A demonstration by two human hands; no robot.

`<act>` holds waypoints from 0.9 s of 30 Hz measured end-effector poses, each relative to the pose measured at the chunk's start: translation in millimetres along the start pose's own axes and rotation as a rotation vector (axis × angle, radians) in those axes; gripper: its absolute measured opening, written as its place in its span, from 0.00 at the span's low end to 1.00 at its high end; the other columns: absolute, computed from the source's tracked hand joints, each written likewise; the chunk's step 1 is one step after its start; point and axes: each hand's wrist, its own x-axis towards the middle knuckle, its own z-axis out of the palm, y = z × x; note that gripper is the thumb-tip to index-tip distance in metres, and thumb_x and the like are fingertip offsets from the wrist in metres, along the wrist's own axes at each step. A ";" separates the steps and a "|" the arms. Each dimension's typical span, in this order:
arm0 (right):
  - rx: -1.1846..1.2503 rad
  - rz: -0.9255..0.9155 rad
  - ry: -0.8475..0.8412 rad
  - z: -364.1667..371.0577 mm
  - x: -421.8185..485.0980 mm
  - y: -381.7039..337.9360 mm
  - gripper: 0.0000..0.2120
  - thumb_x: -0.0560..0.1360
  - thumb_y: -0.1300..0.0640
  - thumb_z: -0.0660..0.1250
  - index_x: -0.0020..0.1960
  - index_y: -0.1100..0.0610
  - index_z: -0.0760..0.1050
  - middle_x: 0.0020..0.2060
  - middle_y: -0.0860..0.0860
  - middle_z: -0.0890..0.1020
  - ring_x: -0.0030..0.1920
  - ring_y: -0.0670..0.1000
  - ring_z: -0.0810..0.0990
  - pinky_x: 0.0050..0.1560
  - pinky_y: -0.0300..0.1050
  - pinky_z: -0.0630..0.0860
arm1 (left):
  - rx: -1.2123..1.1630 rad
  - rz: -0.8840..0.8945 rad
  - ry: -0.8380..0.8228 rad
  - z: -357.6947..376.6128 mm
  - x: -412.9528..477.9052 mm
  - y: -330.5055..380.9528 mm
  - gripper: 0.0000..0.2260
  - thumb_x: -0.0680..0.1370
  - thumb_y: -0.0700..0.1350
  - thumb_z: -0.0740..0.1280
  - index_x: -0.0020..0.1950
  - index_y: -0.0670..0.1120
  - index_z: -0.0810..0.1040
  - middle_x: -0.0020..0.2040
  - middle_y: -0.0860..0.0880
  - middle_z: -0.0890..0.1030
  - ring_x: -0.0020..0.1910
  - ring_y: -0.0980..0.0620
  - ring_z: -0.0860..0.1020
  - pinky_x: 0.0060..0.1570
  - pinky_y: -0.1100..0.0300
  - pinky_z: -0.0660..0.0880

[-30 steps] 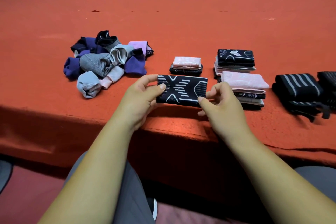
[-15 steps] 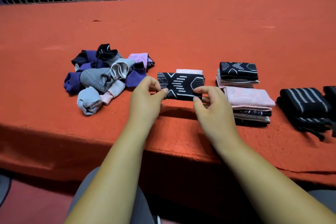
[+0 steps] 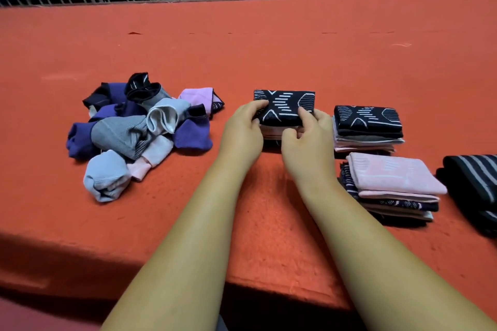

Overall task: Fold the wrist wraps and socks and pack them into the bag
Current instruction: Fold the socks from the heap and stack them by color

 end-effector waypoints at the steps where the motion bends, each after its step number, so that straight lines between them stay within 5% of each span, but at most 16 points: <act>1: -0.027 0.008 -0.002 2.6 3.5 4.3 0.26 0.78 0.65 0.63 0.76 0.63 0.73 0.74 0.60 0.69 0.75 0.54 0.69 0.71 0.32 0.57 | 0.046 0.008 -0.006 6.7 4.0 -3.9 0.24 0.81 0.31 0.60 0.72 0.49 0.80 0.71 0.49 0.80 0.70 0.49 0.76 0.72 0.60 0.67; 7: -0.300 0.162 -0.165 21.2 9.3 28.0 0.30 0.81 0.57 0.62 0.83 0.55 0.65 0.78 0.60 0.64 0.74 0.65 0.65 0.78 0.52 0.59 | 0.337 -0.117 -0.162 38.1 13.0 -33.2 0.27 0.79 0.42 0.55 0.76 0.60 0.75 0.72 0.49 0.78 0.69 0.40 0.76 0.69 0.48 0.69; 19: -0.245 0.146 -0.139 21.8 -0.1 32.8 0.34 0.80 0.57 0.64 0.84 0.44 0.61 0.82 0.61 0.56 0.79 0.65 0.60 0.80 0.54 0.58 | 0.254 -0.017 -0.109 21.3 1.5 -29.4 0.25 0.82 0.36 0.63 0.78 0.53 0.75 0.66 0.41 0.78 0.67 0.42 0.77 0.65 0.61 0.66; 23: -0.186 0.054 -0.051 16.8 -11.1 24.7 0.31 0.77 0.60 0.65 0.79 0.47 0.68 0.81 0.61 0.57 0.78 0.65 0.62 0.79 0.53 0.59 | 0.308 0.022 -0.114 -3.9 -11.7 -24.6 0.23 0.81 0.38 0.65 0.76 0.51 0.76 0.67 0.43 0.79 0.68 0.43 0.76 0.67 0.57 0.67; 27: -0.117 -0.108 0.000 17.4 -17.0 23.6 0.18 0.74 0.61 0.65 0.64 0.56 0.77 0.66 0.57 0.71 0.65 0.61 0.74 0.73 0.55 0.69 | 0.463 0.014 -0.084 -33.1 -24.8 -34.7 0.18 0.81 0.41 0.67 0.71 0.48 0.80 0.69 0.46 0.77 0.68 0.44 0.76 0.68 0.50 0.72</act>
